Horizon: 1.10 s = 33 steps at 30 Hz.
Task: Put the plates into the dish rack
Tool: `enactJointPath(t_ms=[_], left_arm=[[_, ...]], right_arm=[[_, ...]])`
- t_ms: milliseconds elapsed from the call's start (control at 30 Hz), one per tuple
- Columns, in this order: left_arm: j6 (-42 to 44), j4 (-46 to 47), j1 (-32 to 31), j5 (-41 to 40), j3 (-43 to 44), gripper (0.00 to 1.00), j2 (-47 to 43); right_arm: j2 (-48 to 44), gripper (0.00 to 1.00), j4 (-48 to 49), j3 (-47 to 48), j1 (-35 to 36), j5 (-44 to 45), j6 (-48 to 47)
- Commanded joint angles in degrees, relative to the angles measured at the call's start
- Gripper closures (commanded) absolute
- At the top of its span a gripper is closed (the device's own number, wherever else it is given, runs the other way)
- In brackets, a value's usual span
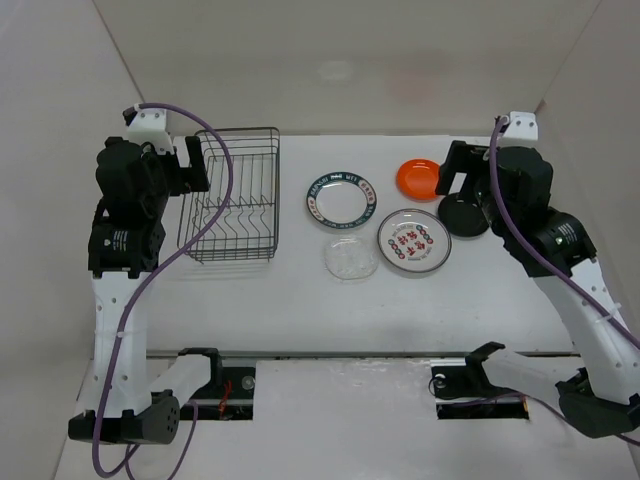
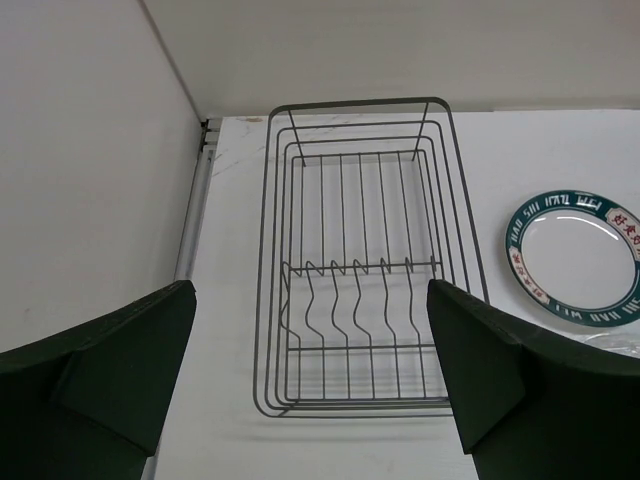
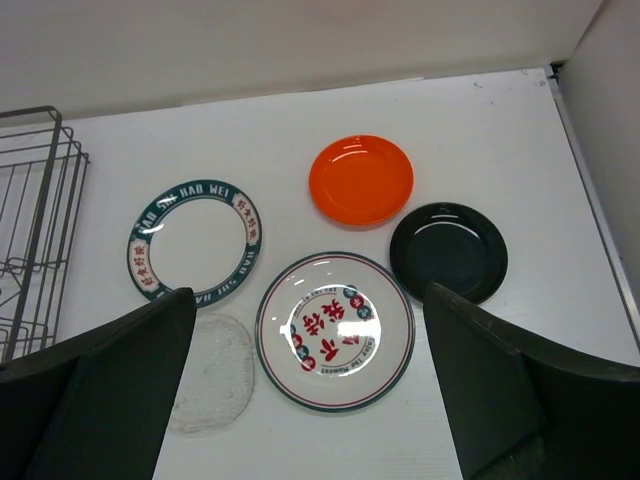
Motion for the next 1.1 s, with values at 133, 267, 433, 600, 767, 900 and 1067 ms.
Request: enactJointPath(t_ms=[133,267,433,600,767,900,1067], left_arm=[[-0.6,2.25,0.05,1.43,0.67,0.0,0.32],[-1.2,2.25,0.05,1.44,0.67,0.0,1.38],[-1.74,2.25,0.05,2.05,1.28,0.0,3.74],[-1.74,1.72,0.05,2.05,0.68,0.0,3.76],[-1.21,2.86,0.05,2.05,-0.03,0.0,2.7],[-1.21,2.86,0.05,2.05,-1.25,0.0,2.17],[-0.69,2.86,0.05,3.1,-1.79,0.0,1.64]], right_arm=[[0.2,0.0,2.69,0.01,-0.39,-0.39,0.06],[0.81,0.0,12.75,-5.08,-0.39,-5.47,-3.1],[15.43,0.0,22.9,-7.74,-6.53,-25.31,-6.0],[33.92,0.09,28.36,-1.86,-11.02,-42.1,-6.0],[51.23,0.16,26.16,10.53,-11.03,-46.53,-7.32],[56.61,0.16,26.78,12.75,-12.16,-50.74,-6.27],[61.89,0.19,26.25,14.86,-12.69,-54.18,-6.27]])
